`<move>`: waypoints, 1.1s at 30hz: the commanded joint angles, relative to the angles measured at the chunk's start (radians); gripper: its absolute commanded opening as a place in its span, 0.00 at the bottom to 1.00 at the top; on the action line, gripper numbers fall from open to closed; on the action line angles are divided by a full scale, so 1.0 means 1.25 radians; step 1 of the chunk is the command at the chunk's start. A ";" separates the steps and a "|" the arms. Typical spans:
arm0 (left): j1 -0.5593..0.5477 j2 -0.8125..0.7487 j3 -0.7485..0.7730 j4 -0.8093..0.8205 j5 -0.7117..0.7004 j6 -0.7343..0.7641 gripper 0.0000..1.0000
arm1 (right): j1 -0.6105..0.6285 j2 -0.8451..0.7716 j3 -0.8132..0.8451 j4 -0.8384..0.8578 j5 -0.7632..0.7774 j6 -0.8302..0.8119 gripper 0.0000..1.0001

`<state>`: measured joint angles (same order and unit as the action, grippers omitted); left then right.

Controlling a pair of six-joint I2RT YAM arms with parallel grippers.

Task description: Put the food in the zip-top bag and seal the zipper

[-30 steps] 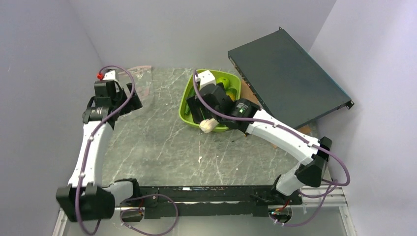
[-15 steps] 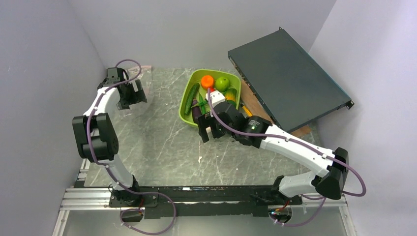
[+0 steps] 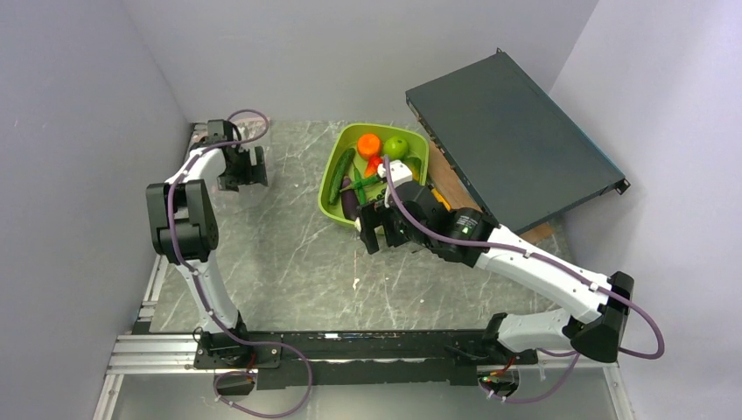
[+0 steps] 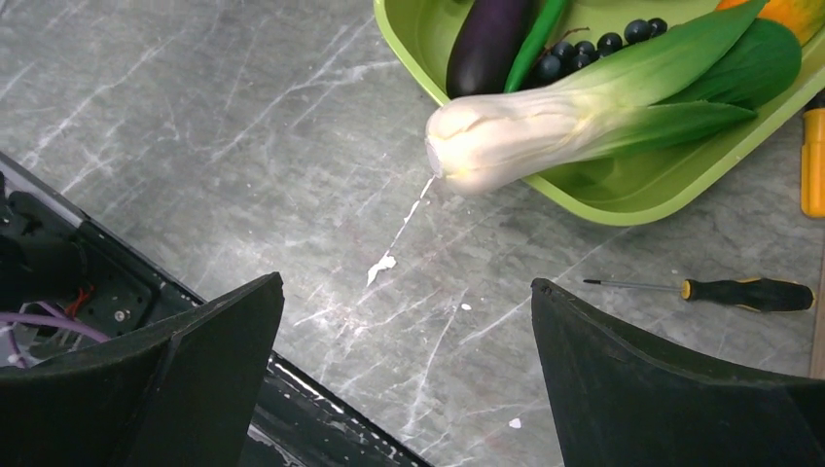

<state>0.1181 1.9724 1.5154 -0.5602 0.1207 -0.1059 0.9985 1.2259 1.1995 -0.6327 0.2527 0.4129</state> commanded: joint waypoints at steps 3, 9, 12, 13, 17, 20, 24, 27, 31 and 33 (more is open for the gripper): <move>-0.007 0.009 0.051 -0.035 0.030 0.033 0.82 | 0.003 0.021 0.096 -0.044 0.007 0.027 1.00; -0.007 0.027 0.071 -0.062 0.022 0.040 0.69 | 0.004 0.022 0.077 -0.038 -0.042 0.082 1.00; -0.009 0.054 0.077 -0.074 0.023 0.050 0.90 | 0.005 0.015 0.068 -0.037 -0.063 0.103 1.00; -0.010 0.061 0.078 -0.075 0.029 0.052 0.92 | 0.006 0.010 0.065 -0.036 -0.067 0.108 1.00; -0.016 0.081 0.082 -0.081 0.036 0.063 0.82 | 0.008 -0.014 0.047 -0.037 -0.072 0.128 1.00; -0.028 0.084 0.085 -0.091 0.024 0.073 0.59 | 0.010 -0.032 0.027 -0.034 -0.075 0.142 1.00; -0.054 0.086 0.078 -0.098 -0.008 0.106 0.32 | 0.011 -0.048 0.006 -0.030 -0.075 0.156 1.00; -0.086 0.087 0.086 -0.122 -0.046 0.125 0.10 | 0.012 -0.035 0.026 -0.066 -0.032 0.146 1.00; -0.141 0.013 0.070 -0.153 -0.107 0.117 0.00 | 0.013 -0.028 0.054 -0.119 0.024 0.113 1.00; -0.157 -0.050 0.030 -0.154 -0.125 0.096 0.00 | 0.013 -0.046 0.047 -0.116 0.035 0.095 1.00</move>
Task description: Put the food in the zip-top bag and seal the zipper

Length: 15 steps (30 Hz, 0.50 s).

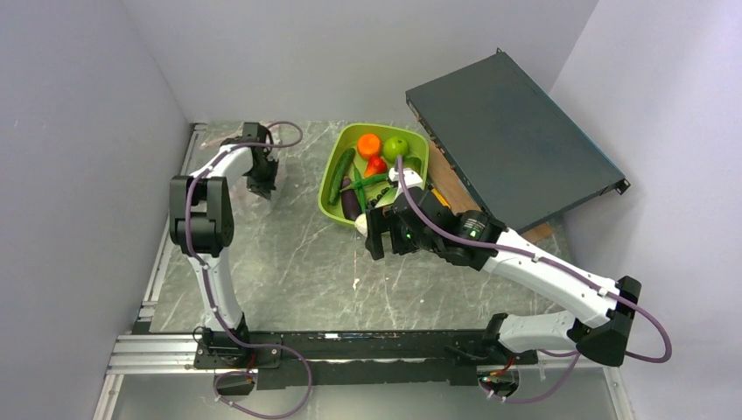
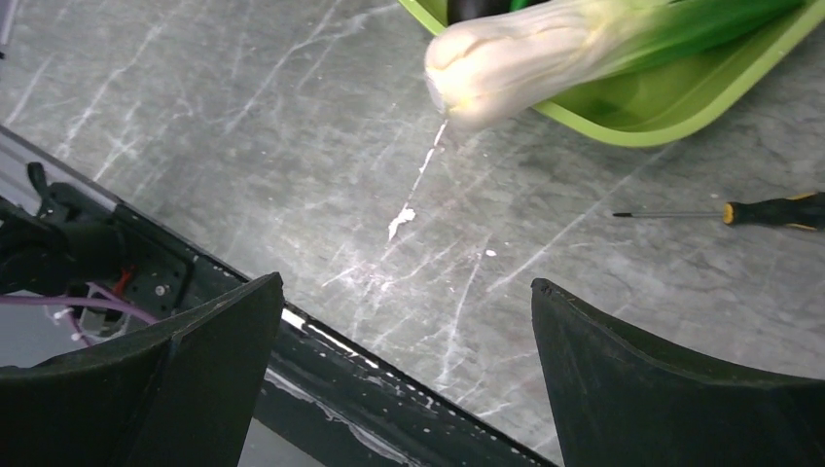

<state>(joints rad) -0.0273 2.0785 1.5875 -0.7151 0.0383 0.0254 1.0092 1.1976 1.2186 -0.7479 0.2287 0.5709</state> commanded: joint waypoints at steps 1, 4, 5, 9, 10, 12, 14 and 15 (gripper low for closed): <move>-0.042 -0.171 -0.055 -0.029 -0.060 -0.039 0.00 | 0.005 -0.035 0.024 -0.018 0.058 -0.039 1.00; -0.049 -0.259 -0.116 -0.073 -0.113 -0.112 0.00 | 0.004 -0.060 -0.005 0.011 0.069 -0.064 1.00; -0.049 -0.289 -0.132 -0.091 -0.124 -0.144 0.00 | 0.003 -0.063 -0.014 0.019 0.073 -0.073 1.00; -0.057 -0.466 -0.298 -0.070 -0.068 -0.251 0.00 | 0.004 -0.061 -0.043 0.043 0.085 -0.095 1.00; -0.064 -0.530 -0.359 -0.044 -0.055 -0.277 0.00 | 0.004 -0.058 -0.048 0.049 0.080 -0.098 1.00; -0.089 -0.661 -0.470 -0.003 -0.039 -0.335 0.00 | 0.005 -0.053 -0.054 0.059 0.067 -0.106 1.00; -0.133 -0.785 -0.582 0.029 -0.025 -0.412 0.00 | 0.005 -0.051 -0.061 0.072 0.052 -0.114 1.00; -0.160 -0.843 -0.618 0.038 -0.018 -0.447 0.00 | 0.004 -0.050 -0.066 0.083 0.042 -0.121 1.00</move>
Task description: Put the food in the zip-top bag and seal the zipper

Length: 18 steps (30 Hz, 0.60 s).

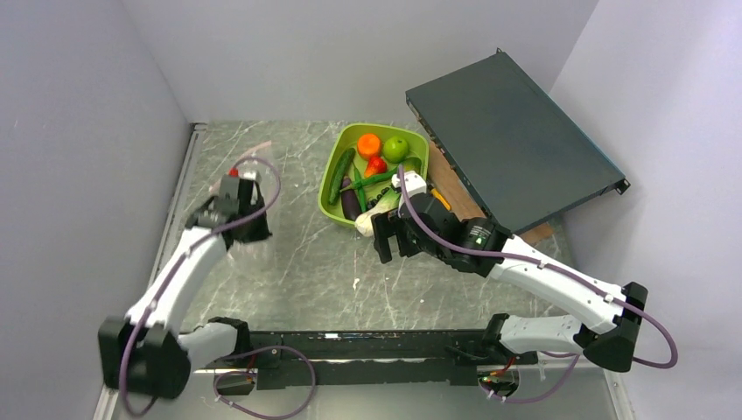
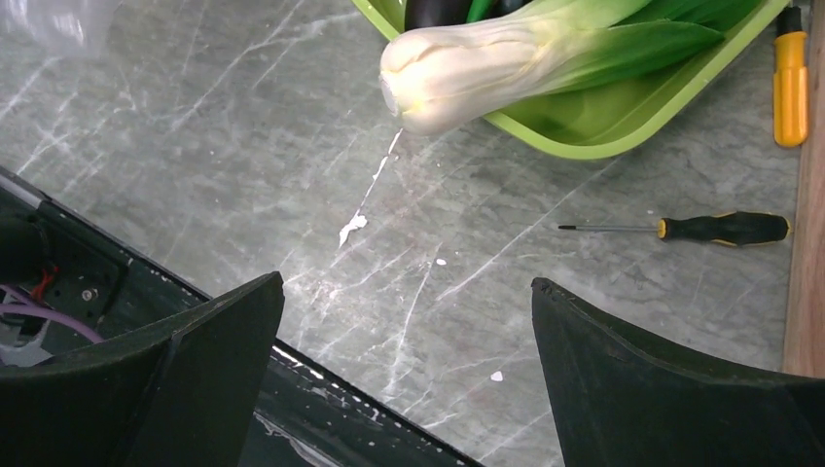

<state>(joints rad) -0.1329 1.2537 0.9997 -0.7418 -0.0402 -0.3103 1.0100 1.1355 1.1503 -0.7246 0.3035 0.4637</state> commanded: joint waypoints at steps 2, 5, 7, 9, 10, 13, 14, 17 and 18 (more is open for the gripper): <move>-0.136 -0.272 -0.204 0.048 0.036 -0.268 0.00 | 0.004 -0.001 -0.022 0.089 -0.031 -0.045 1.00; -0.233 -0.364 -0.265 0.066 0.037 -0.407 0.00 | 0.004 0.005 -0.031 0.113 -0.041 -0.045 1.00; -0.270 -0.409 -0.301 0.130 0.105 -0.461 0.02 | 0.005 0.011 -0.034 0.120 -0.054 -0.046 1.00; -0.272 -0.453 -0.318 0.179 0.167 -0.485 0.40 | 0.004 0.015 -0.038 0.127 -0.061 -0.046 1.00; -0.273 -0.467 -0.311 0.188 0.179 -0.487 0.61 | 0.004 0.017 -0.041 0.127 -0.062 -0.044 1.00; -0.272 -0.483 -0.246 0.165 0.157 -0.430 0.99 | 0.004 0.018 -0.037 0.110 -0.062 -0.038 1.00; -0.270 -0.470 -0.201 0.132 0.138 -0.395 1.00 | 0.004 0.015 -0.036 0.104 -0.061 -0.037 1.00; -0.265 -0.383 -0.036 -0.012 0.040 -0.274 1.00 | 0.004 0.002 -0.040 0.101 -0.055 -0.038 1.00; -0.259 -0.344 0.009 -0.048 -0.006 -0.228 1.00 | 0.004 -0.005 -0.046 0.106 -0.053 -0.039 1.00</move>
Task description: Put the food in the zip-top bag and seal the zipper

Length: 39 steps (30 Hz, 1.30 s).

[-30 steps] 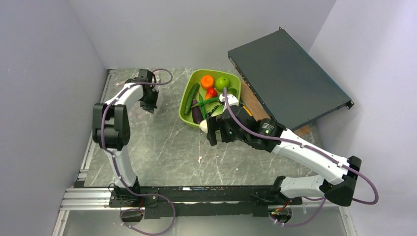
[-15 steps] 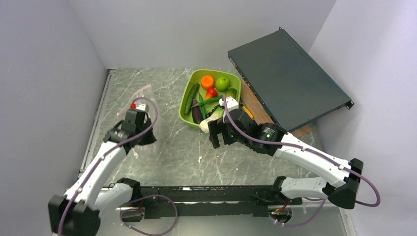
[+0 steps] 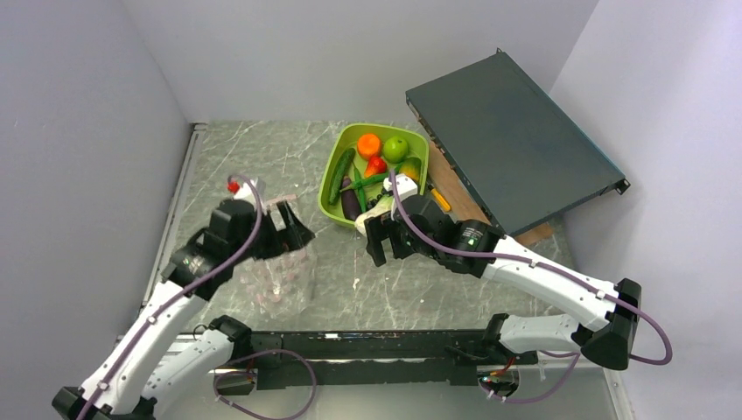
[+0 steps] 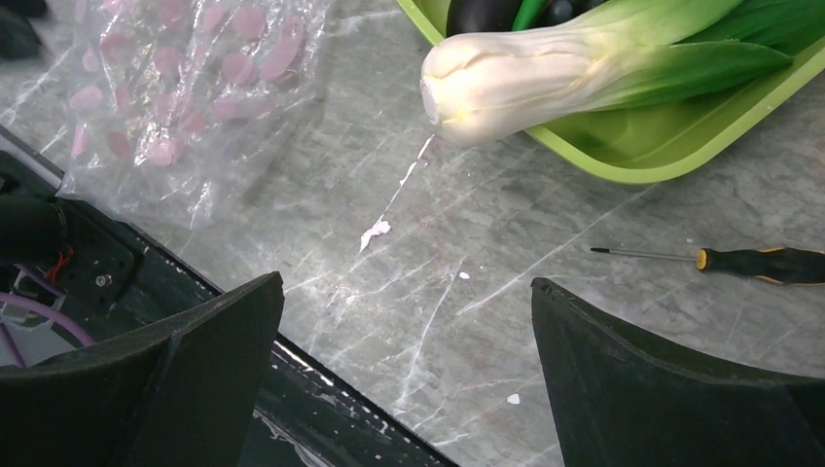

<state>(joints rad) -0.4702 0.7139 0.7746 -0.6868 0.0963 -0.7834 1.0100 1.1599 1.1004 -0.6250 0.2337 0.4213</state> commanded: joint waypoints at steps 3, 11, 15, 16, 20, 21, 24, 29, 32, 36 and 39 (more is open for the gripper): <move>0.093 0.206 0.295 -0.172 -0.165 0.266 1.00 | 0.004 -0.029 -0.009 0.022 -0.005 0.002 1.00; 0.454 0.507 0.413 -0.141 0.032 0.390 1.00 | 0.004 -0.032 -0.020 0.025 -0.018 0.015 1.00; 0.467 0.678 0.488 -0.063 0.055 0.457 1.00 | 0.005 -0.002 0.011 0.001 -0.044 0.011 1.00; 0.473 0.730 0.525 -0.077 0.086 0.480 0.99 | 0.004 0.006 0.017 -0.003 -0.049 0.005 1.00; 0.483 0.901 0.625 -0.104 0.254 0.576 0.91 | 0.006 0.034 0.046 -0.019 -0.050 0.004 1.00; 0.484 0.935 0.633 -0.099 0.279 0.591 0.90 | 0.006 0.041 0.050 -0.020 -0.057 0.003 1.00; 0.489 1.009 0.639 -0.077 0.346 0.585 0.85 | 0.004 0.064 0.068 -0.014 -0.061 -0.009 1.00; 0.462 1.015 0.615 -0.062 0.364 0.597 0.76 | 0.006 0.122 0.130 -0.036 -0.059 -0.015 1.00; 0.423 1.021 0.618 -0.093 0.303 0.616 0.78 | 0.006 0.134 0.134 -0.023 -0.063 -0.020 1.00; 0.397 1.023 0.612 -0.107 0.235 0.646 0.75 | 0.007 0.144 0.121 -0.012 -0.067 -0.011 1.00; 0.388 1.025 0.618 -0.113 0.213 0.649 0.77 | 0.007 0.150 0.114 -0.010 -0.085 -0.005 1.00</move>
<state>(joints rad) 0.0235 2.0243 1.5299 -0.8043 0.4210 -0.0204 1.0145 1.3403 1.2270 -0.6567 0.1608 0.4114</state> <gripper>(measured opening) 0.752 0.997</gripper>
